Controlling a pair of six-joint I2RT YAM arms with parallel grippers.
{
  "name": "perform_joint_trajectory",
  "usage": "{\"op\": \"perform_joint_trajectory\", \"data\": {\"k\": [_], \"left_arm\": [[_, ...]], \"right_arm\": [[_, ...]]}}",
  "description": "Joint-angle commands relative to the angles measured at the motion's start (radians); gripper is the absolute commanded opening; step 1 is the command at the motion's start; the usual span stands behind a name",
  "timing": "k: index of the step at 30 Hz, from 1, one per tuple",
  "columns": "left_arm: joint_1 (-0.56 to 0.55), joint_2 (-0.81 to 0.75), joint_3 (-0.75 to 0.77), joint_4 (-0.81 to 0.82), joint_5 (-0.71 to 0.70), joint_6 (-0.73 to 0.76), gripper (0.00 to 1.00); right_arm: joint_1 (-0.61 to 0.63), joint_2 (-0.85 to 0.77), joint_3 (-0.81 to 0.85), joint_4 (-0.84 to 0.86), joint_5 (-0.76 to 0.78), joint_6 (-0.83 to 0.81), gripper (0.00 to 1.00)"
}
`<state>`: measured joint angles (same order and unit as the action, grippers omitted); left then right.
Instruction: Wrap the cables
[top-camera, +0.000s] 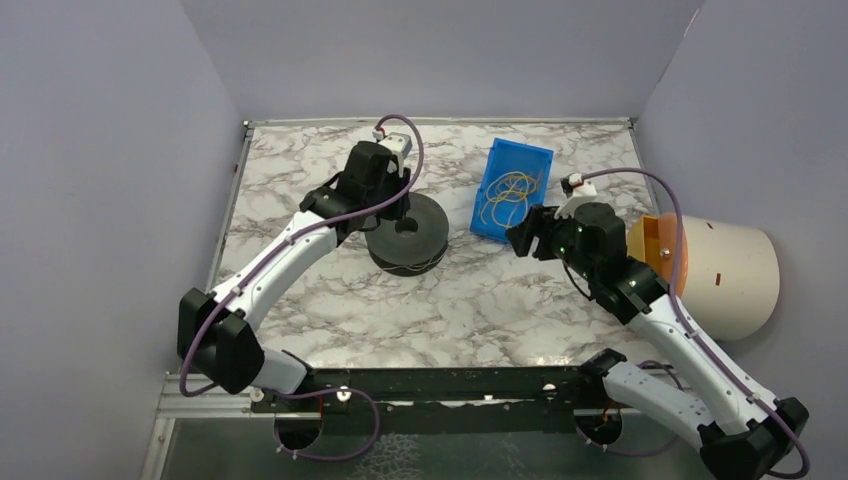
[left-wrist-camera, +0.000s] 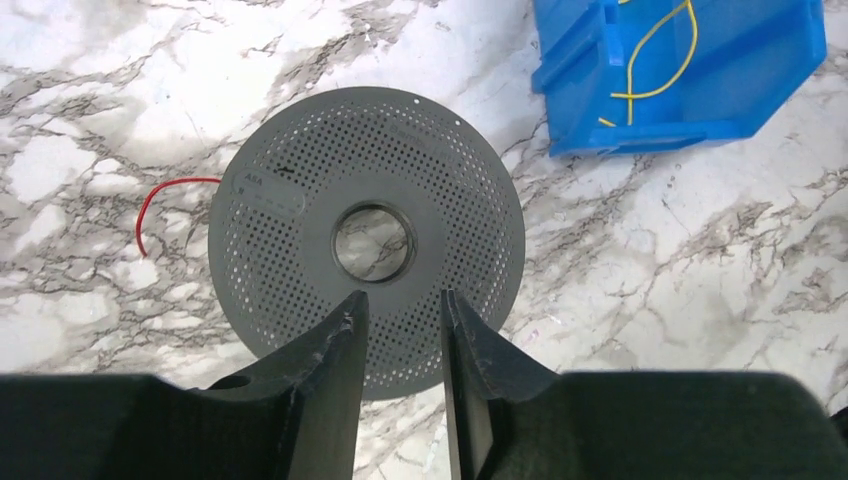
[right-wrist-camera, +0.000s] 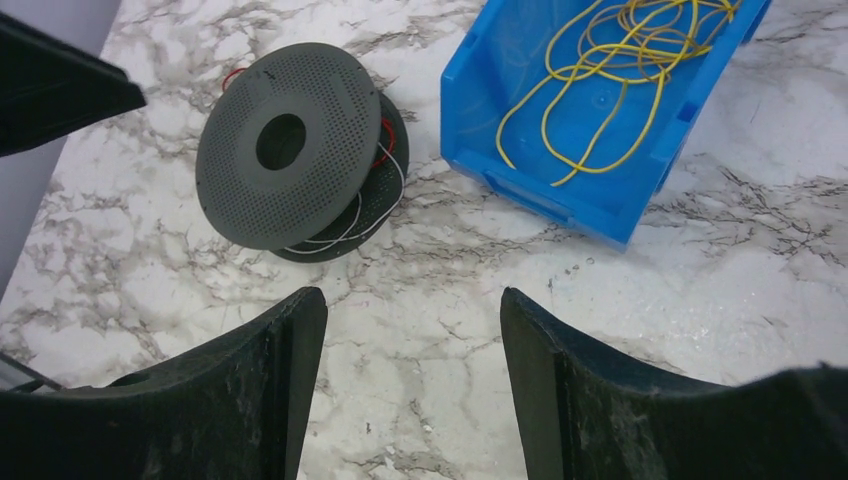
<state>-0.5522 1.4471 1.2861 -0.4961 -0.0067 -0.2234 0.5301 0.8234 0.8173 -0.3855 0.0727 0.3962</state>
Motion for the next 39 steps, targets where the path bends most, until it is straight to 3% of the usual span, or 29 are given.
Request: {"op": "perform_joint_trajectory", "data": {"k": [1, 12, 23, 31, 39], "left_arm": [[-0.005, -0.106, -0.079, 0.020, 0.033, 0.010, 0.37], [-0.005, -0.331, -0.305, 0.171, 0.080, -0.014, 0.48], [-0.005, -0.470, -0.380, 0.152, 0.061, 0.031, 0.50], [-0.005, -0.563, -0.469, 0.174, 0.051, 0.012, 0.54], [-0.005, -0.606, -0.484, 0.168, 0.013, 0.012, 0.68]], "right_arm": [[0.004, 0.064, 0.051, 0.052, 0.094, 0.000, 0.68], [0.004, 0.332, 0.195, 0.107, 0.279, -0.017, 0.68], [0.004, 0.574, 0.341, 0.121, 0.449, -0.039, 0.68], [-0.006, 0.708, 0.423, 0.082, 0.487, -0.030, 0.67], [-0.054, 0.837, 0.473, 0.063, 0.473, 0.030, 0.63]]}}
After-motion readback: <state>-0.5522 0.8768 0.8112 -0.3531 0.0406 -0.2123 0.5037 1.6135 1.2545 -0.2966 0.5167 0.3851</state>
